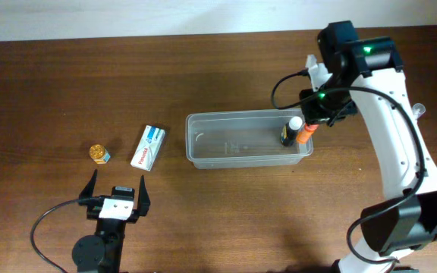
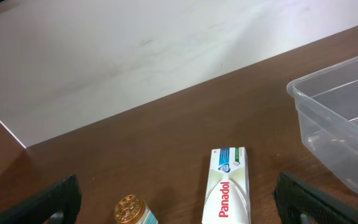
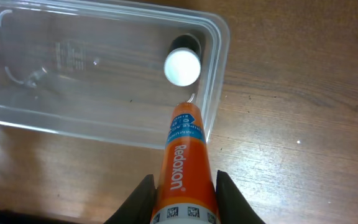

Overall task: Pack container
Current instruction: 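Lift the orange tube and carry it into the container, then set the orange tube upright beside the bottle and release it, then move the right gripper over the white spray bottle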

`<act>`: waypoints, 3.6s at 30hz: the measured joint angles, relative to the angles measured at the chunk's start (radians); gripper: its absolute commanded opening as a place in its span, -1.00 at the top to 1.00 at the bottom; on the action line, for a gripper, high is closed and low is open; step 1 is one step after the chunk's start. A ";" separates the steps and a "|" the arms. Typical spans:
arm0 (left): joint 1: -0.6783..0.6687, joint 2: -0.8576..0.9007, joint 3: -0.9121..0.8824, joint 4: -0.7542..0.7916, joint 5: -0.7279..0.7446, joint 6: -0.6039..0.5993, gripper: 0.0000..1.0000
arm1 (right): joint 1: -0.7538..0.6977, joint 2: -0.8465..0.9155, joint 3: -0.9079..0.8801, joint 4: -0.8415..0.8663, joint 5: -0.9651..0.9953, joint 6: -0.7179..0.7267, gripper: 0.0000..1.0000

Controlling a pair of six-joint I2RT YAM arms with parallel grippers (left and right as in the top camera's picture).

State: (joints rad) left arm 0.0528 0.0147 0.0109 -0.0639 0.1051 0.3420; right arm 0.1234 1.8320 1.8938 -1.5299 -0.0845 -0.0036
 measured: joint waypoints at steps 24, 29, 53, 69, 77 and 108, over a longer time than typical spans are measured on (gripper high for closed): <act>0.000 0.000 0.000 0.000 0.000 0.000 -0.99 | -0.002 0.000 -0.211 0.212 -0.033 -0.004 0.54; 0.000 0.000 0.000 0.000 0.000 0.000 -0.99 | -0.002 0.000 -0.267 0.245 -0.033 -0.005 0.54; 0.000 0.000 0.000 0.000 0.000 0.000 -0.99 | -0.002 0.000 -0.341 0.305 -0.034 -0.002 0.41; 0.000 0.000 0.000 0.000 0.000 0.000 -0.99 | -0.002 0.000 -0.341 0.312 -0.034 0.000 0.14; 0.000 0.000 0.000 0.000 0.000 0.000 -0.99 | -0.002 0.000 -0.292 0.283 -0.034 0.001 -0.19; 0.000 0.000 0.000 0.000 0.000 0.000 -0.99 | -0.637 0.093 0.180 0.215 0.035 -0.074 -0.97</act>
State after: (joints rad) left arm 0.0528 0.0147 0.0109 -0.0639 0.1047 0.3420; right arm -0.5133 1.9251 2.0735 -1.3148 -0.0494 -0.0772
